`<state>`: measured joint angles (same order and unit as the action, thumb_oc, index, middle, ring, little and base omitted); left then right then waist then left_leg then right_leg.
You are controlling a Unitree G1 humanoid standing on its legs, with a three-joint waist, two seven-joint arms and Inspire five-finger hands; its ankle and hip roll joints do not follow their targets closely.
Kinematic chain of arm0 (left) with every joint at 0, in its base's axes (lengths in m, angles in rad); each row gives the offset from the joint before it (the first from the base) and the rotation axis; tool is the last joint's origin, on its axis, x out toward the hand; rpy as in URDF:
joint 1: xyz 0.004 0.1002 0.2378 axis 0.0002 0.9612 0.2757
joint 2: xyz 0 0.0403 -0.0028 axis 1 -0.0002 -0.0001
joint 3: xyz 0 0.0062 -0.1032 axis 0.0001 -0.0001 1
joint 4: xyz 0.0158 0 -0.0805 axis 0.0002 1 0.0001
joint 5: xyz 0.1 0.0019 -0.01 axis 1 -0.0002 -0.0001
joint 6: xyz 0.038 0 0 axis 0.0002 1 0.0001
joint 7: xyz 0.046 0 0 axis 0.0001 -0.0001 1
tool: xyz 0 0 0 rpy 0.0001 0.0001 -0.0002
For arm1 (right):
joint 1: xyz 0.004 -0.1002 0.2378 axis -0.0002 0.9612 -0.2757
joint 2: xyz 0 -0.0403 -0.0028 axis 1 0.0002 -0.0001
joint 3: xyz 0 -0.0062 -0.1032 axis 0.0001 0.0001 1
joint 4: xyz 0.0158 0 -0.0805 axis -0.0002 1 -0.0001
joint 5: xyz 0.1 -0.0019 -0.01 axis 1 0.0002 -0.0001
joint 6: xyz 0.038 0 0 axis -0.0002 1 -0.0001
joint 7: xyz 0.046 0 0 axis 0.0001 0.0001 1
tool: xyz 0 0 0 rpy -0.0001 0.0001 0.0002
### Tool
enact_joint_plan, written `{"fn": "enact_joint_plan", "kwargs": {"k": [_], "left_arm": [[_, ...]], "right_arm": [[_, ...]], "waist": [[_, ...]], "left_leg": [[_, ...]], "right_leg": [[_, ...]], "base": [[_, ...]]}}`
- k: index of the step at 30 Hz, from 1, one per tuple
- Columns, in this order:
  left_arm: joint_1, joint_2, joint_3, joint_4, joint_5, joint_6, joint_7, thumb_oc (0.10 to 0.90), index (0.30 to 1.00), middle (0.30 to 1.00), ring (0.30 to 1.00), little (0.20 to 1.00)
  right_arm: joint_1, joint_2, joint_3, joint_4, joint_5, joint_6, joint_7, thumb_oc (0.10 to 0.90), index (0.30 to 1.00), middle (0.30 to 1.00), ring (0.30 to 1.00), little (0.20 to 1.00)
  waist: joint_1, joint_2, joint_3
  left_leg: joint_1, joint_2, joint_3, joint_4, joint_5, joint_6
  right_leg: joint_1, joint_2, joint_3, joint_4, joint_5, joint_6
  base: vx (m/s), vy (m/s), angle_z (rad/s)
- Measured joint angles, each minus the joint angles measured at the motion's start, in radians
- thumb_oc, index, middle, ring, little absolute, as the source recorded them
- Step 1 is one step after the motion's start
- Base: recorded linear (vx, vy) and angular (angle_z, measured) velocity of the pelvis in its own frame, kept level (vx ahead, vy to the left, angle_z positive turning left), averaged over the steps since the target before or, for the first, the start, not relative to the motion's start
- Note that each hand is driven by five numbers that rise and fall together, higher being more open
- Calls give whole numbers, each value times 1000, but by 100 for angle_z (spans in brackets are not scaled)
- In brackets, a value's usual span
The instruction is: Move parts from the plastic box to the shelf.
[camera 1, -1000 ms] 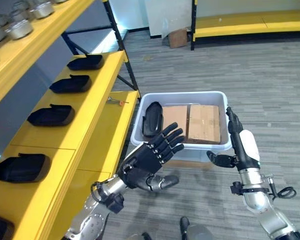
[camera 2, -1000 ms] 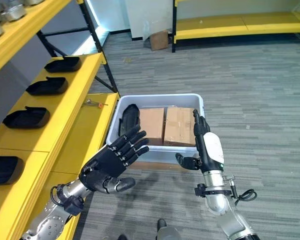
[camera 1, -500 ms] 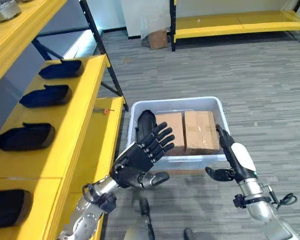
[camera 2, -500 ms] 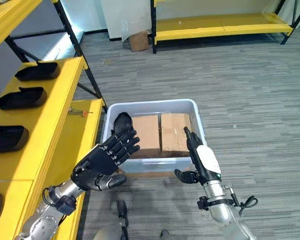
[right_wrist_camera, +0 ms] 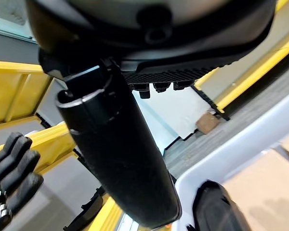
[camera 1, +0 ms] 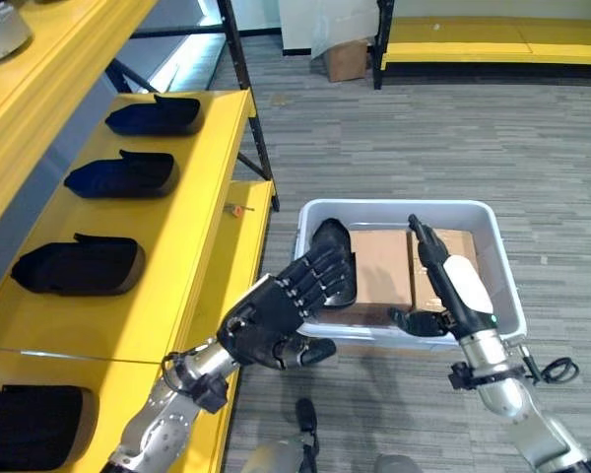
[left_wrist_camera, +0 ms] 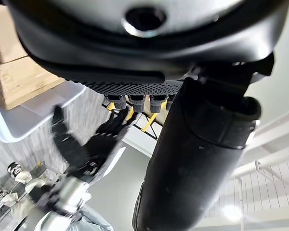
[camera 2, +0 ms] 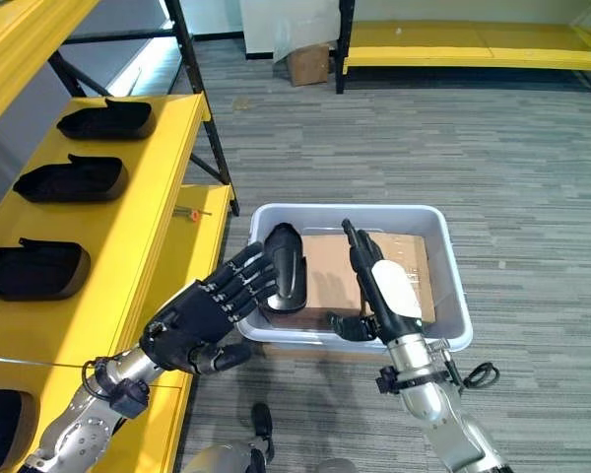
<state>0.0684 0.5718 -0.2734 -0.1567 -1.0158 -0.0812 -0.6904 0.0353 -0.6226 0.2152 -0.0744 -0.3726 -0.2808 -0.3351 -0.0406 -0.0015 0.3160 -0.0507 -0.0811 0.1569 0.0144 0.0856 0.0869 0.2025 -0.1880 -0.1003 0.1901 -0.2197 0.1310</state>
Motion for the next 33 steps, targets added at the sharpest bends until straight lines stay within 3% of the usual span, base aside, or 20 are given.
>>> {"fn": "enact_joint_plan", "kwargs": {"k": [3,4,5,8,9,11,15,17,18,22,26,33], "left_arm": [[-5,-8,-1,5,1,10,-5,900,1000,1000,1000,1000],[-7,-5,0,6,2,11,-4,900,1000,1000,1000,1000],[-6,-6,0,7,1,10,-2,900,1000,1000,1000,1000],[-15,-4,1,6,1,9,10,900,1000,1000,1000,1000],[-17,-5,0,7,1,7,18,900,1000,1000,1000,1000],[-17,-6,-6,20,1,-1,24,900,1000,1000,1000,1000],[-3,-5,-14,46,2,-8,24,900,1000,1000,1000,1000],[27,20,-10,35,2,-7,25,900,1000,1000,1000,1000],[40,31,-7,27,2,-7,25,900,1000,1000,1000,1000],[74,16,-17,26,2,1,24,900,1000,1000,1000,1000],[72,-9,-19,18,2,10,25,900,1000,1000,1000,1000],[82,-7,-21,-6,-1,8,47,900,1000,1000,1000,1000]], "right_arm": [[-4,3,3,0,-13,20,-1,900,1000,1000,1000,1000],[-5,18,9,0,-19,30,-1,900,1000,1000,1000,1000],[1,19,12,0,-22,29,8,900,1000,1000,1000,1000],[1,15,13,-6,-28,35,36,900,1000,1000,1000,1000],[1,5,32,-9,-28,52,46,900,1000,1000,1000,1000],[4,-3,54,-7,-28,70,53,900,1000,1000,1000,1000],[6,-1,71,1,-28,91,74,900,1000,1000,1000,1000],[5,-1,97,9,-31,101,104,900,1000,1000,1000,1000],[-3,-7,108,10,-40,103,112,900,1000,1000,1000,1000],[-13,-62,111,11,-53,113,134,900,1000,1000,1000,1000],[-11,-144,111,12,-101,111,164,900,1000,1000,1000,1000],[-52,-186,138,48,-191,59,174,900,1000,1000,1000,1000]], "waist": [[-1,-1,-1],[6,0,-2],[7,-3,-4],[9,-6,-8],[10,-7,-9],[10,-12,-12],[11,-26,-20],[21,-82,-55],[37,-100,-66],[39,-48,-81],[34,-24,-93],[57,-1,-92]], "left_leg": [[5,12,6,17,-14,15],[16,28,14,5,-18,25],[34,30,22,-12,-21,30],[52,35,43,-33,-22,25],[54,45,52,-33,-26,19],[57,57,45,-35,-30,8],[70,72,12,-55,-16,-19],[74,74,-11,-72,3,-65],[74,81,-6,-75,7,-84],[89,168,-3,-97,21,-125],[94,206,-6,-98,12,-140],[78,202,-28,-98,23,-129]], "right_leg": [[-80,-5,-19,168,8,7],[-188,-23,-48,373,38,1],[-229,-41,-60,413,16,-3],[-271,-68,-106,289,0,-9],[-266,-75,-105,127,31,8],[-254,-91,-101,-23,130,33],[-202,-106,-101,-187,284,42],[-136,-92,-105,-255,409,25],[-125,-85,-126,-277,374,43],[-117,1,-135,-277,344,4],[-103,41,-140,-277,320,-15],[-101,38,-162,-277,316,-15]], "base": [[42,146,-3],[26,33,-34],[25,-25,-44],[26,-174,-31],[55,-199,-22],[48,-232,-4],[35,-202,27],[26,-209,36],[33,-117,1],[50,-85,-7],[55,-72,1],[6,-24,14]]}}
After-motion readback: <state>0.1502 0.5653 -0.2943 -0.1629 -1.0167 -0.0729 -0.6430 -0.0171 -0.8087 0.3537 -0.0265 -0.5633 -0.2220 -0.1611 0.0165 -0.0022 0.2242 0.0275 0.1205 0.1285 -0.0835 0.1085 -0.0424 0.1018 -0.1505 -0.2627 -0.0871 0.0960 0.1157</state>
